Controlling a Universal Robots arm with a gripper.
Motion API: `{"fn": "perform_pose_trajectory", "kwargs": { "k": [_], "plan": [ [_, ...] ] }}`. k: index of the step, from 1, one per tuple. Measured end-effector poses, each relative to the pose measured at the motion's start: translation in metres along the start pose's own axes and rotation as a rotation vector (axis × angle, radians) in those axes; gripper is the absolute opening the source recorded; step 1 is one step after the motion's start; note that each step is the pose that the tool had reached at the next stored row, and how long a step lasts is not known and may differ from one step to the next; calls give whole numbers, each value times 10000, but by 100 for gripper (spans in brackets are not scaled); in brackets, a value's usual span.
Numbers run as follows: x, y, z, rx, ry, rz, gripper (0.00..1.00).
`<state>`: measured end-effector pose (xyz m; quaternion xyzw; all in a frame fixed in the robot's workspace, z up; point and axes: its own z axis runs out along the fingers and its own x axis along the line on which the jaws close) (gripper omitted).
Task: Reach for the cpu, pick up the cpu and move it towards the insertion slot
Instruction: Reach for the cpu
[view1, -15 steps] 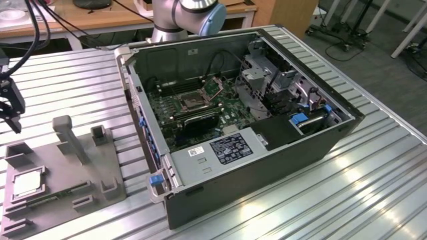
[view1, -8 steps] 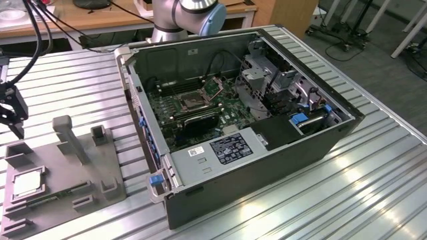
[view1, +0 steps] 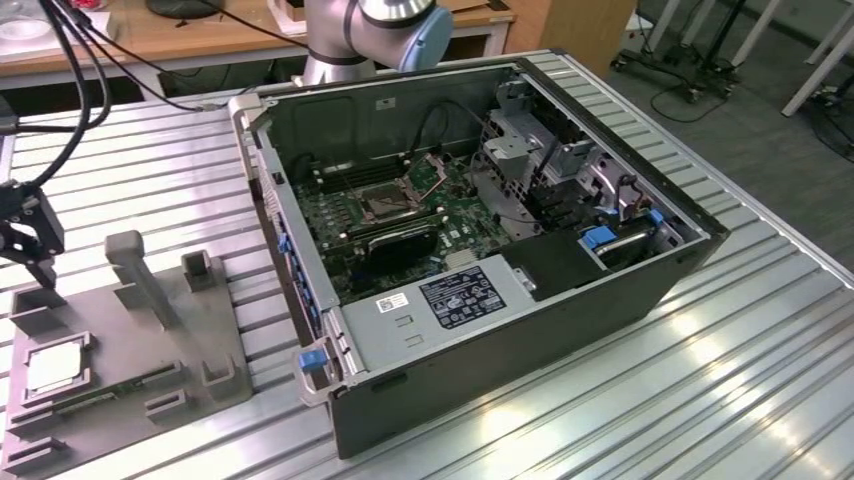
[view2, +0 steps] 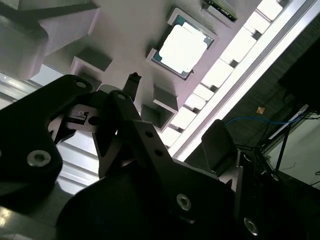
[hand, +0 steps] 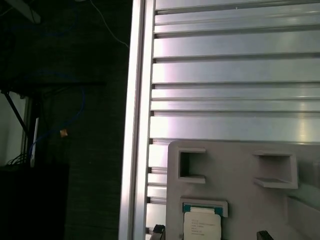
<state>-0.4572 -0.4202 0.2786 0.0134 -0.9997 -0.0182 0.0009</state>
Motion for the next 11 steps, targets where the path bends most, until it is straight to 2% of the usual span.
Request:
{"fn": "perform_pose_trajectory", "kwargs": {
  "k": [6, 11],
  "plan": [
    [7, -92, 105, -1, 10, -130, 77],
    [16, -140, 185, -7, 12, -258, 77]
  ]
}}
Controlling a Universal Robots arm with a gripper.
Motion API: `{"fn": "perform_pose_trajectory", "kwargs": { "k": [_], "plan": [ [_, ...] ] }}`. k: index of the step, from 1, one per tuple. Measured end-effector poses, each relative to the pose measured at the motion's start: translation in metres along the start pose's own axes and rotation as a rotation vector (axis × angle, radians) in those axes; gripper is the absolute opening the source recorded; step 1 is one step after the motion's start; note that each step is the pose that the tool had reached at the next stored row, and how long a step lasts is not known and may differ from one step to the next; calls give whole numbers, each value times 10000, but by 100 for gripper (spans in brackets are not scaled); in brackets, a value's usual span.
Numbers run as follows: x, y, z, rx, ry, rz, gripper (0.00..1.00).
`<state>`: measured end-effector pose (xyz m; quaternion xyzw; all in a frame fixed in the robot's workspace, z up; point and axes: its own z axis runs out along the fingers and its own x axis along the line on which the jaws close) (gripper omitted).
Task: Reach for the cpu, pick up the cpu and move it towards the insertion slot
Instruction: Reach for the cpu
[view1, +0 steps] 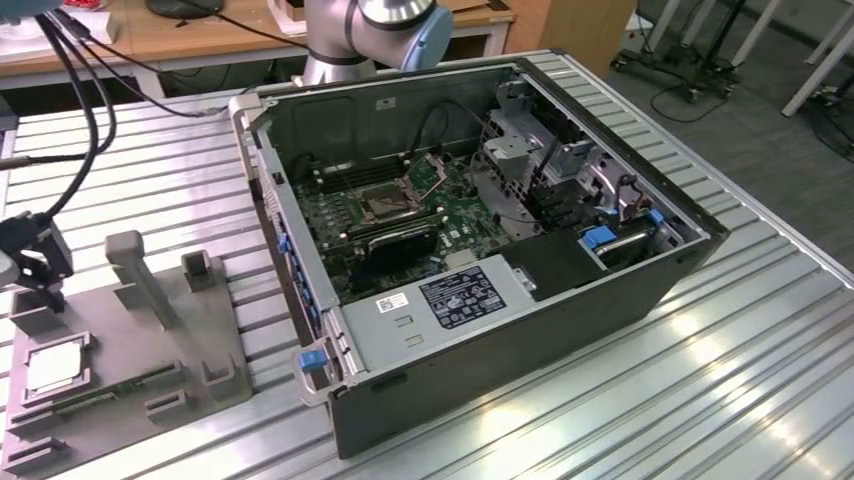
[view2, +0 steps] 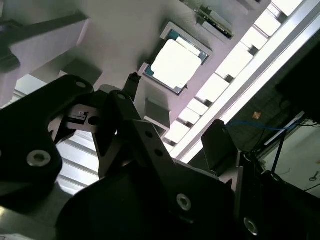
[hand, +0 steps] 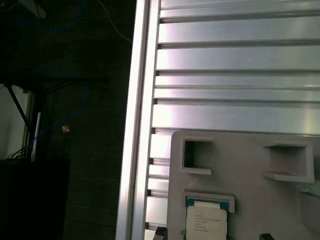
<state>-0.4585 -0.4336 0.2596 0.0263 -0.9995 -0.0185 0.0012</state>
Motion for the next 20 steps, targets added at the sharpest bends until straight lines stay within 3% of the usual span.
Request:
{"fn": "perform_pose_trajectory", "kwargs": {
  "k": [20],
  "plan": [
    [7, -57, 354, -5, -45, 122, 77]
  ]
}}
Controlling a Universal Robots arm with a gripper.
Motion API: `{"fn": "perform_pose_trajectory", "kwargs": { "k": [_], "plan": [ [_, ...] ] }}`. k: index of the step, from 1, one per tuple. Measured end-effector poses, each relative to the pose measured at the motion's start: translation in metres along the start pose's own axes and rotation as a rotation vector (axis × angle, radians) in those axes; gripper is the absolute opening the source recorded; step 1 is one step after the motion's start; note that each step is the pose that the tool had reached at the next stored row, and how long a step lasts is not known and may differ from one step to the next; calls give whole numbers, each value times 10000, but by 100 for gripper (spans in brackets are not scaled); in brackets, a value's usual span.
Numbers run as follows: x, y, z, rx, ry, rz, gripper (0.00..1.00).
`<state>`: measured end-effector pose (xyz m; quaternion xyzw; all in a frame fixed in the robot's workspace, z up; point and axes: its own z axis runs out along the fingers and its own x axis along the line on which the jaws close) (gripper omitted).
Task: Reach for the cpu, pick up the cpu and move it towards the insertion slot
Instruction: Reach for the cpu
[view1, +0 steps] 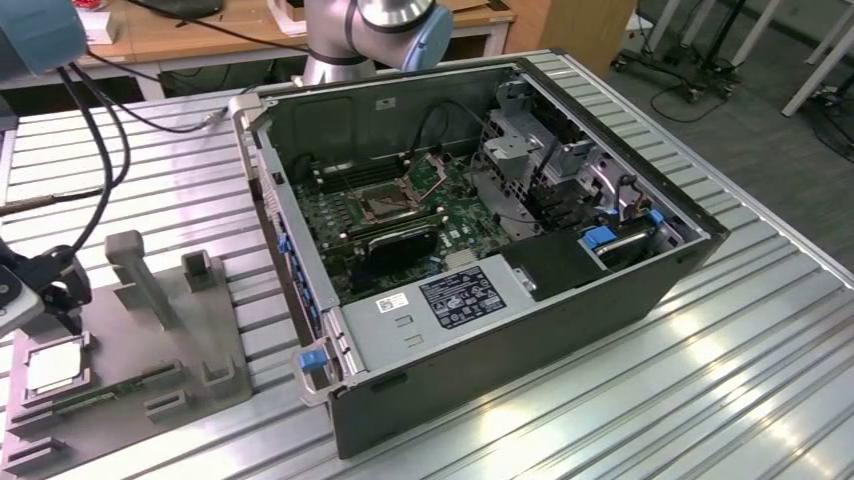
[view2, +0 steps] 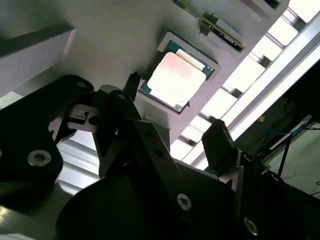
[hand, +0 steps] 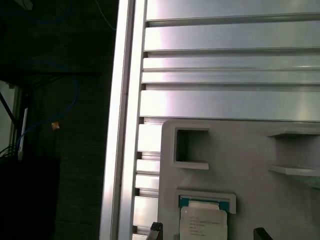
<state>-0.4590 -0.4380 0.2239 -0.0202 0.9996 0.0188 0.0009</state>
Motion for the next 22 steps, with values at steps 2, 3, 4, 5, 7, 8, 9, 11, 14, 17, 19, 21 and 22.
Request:
{"fn": "perform_pose_trajectory", "kwargs": {
  "k": [2, 3, 4, 5, 7, 8, 9, 11, 14, 17, 19, 21, 22],
  "plan": [
    [2, -2, 36, 0, -1, 10, 77],
    [3, -3, 53, 1, -1, 19, 77],
    [4, -5, 71, 0, -4, 30, 77],
    [5, -6, 89, 1, -7, 44, 77],
    [8, -7, 127, 0, -13, 71, 77],
    [10, -9, 145, 1, -15, 78, 77],
    [13, -10, 163, 0, -18, 85, 77],
    [23, -12, 198, 2, -18, 108, 77],
    [36, -15, 254, 2, -36, 169, 77],
    [40, -17, 308, 2, -45, 235, 77],
    [40, -18, 344, 2, -47, 255, 77],
    [40, -20, 374, 2, -47, 278, 77],
    [40, -20, 384, 2, -48, 281, 77]
  ]
}}
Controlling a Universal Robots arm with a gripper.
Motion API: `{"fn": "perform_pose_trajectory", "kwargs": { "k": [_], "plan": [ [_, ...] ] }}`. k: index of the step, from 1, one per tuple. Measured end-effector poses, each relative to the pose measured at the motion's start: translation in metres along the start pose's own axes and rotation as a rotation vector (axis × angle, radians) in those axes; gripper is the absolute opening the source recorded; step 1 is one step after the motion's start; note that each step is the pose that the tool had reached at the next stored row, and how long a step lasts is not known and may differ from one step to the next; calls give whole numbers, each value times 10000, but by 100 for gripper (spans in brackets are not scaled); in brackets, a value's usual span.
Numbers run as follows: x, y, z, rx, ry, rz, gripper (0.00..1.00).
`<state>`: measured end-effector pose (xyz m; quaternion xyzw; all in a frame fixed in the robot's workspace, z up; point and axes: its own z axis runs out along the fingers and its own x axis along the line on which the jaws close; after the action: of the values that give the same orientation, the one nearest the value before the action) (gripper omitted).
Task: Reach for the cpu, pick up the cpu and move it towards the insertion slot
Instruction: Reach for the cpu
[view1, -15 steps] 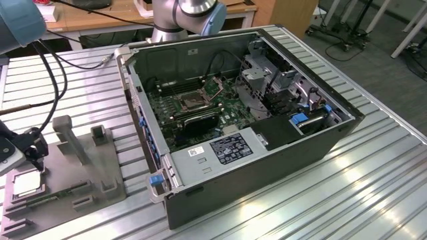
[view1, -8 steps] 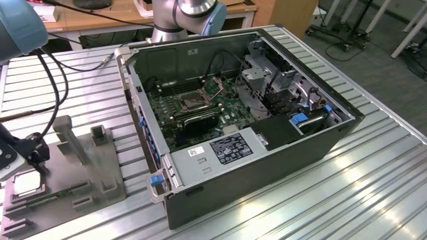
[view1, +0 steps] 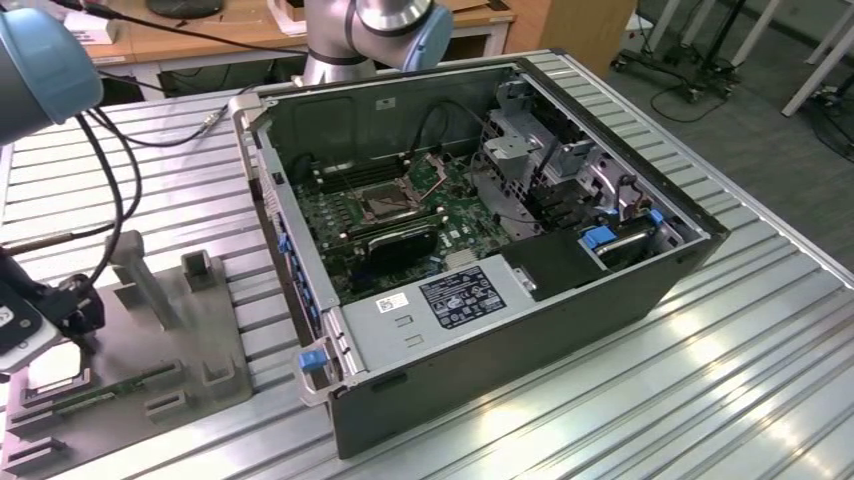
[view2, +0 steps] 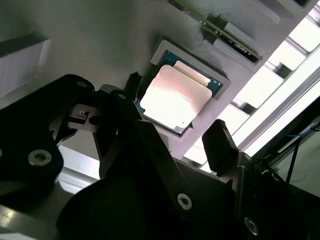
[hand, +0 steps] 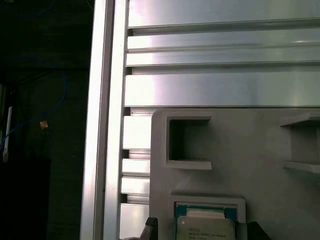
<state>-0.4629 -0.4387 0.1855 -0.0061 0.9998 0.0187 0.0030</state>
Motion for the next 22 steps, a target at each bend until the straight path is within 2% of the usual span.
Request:
{"fn": "perform_pose_trajectory", "kwargs": {
  "k": [8, 16, 17, 22],
  "plan": [
    [10, -18, 100, 1, -9, 227, 77],
    [10, -20, 102, 2, -8, 227, 75],
    [10, -21, 102, 2, -8, 227, 68],
    [9, -20, 95, 0, -11, 227, 68]
  ]
}}
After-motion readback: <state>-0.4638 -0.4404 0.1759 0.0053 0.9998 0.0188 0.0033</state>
